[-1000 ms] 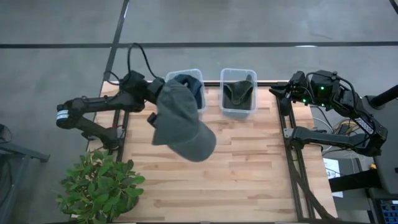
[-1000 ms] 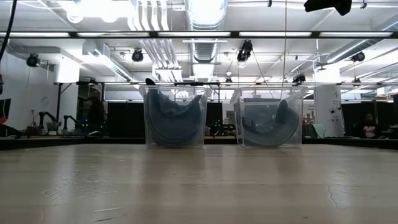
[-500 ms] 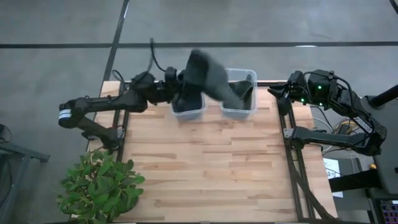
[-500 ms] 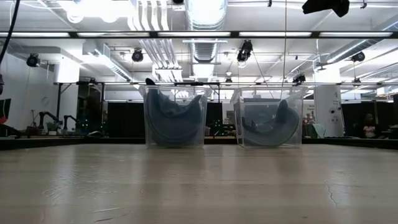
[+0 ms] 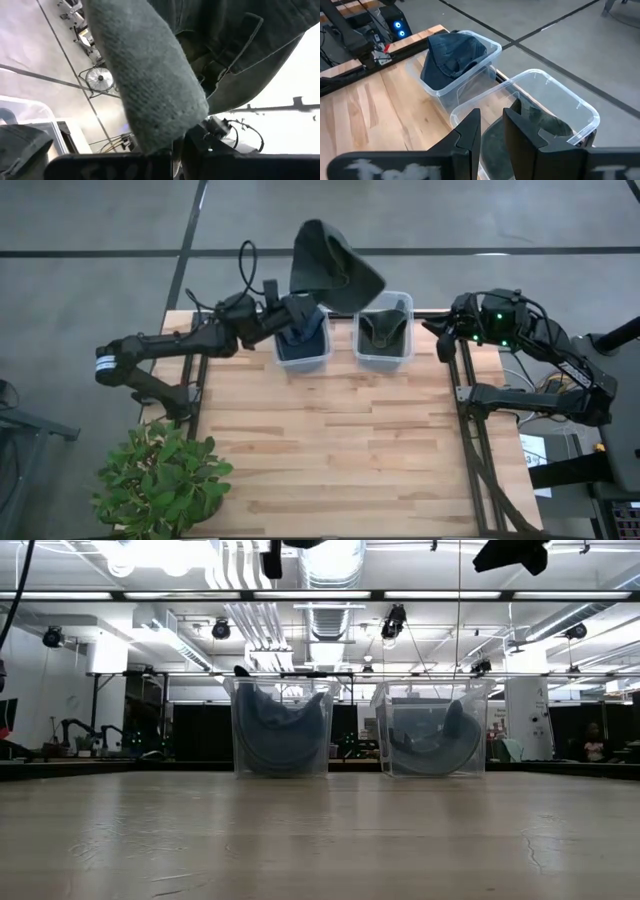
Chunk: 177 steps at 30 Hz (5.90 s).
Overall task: Pick & Place hat
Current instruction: Put the gray cap into the right transparent bin
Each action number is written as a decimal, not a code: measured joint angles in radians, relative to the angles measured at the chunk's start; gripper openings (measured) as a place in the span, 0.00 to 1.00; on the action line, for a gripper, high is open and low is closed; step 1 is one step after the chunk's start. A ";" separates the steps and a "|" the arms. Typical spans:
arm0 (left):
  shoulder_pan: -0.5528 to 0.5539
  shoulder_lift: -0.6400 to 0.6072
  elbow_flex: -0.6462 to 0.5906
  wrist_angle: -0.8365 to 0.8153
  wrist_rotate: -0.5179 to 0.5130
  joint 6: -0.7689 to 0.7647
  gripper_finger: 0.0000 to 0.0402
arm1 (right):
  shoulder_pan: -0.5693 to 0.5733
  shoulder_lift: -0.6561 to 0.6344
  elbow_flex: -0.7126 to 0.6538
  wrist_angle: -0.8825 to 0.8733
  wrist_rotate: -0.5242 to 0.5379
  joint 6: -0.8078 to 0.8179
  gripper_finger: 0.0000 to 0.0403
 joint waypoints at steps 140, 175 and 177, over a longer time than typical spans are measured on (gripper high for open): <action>-0.034 -0.080 0.294 -0.857 -0.176 0.908 0.52 | -0.133 0.307 0.003 0.250 0.163 0.554 0.03; -0.034 -0.301 0.178 -0.764 0.105 1.000 0.52 | -0.122 0.492 -0.027 0.062 0.231 0.678 0.09; -0.034 -0.301 0.178 -0.764 0.105 1.004 0.52 | -0.122 0.492 -0.028 0.060 0.232 0.678 0.11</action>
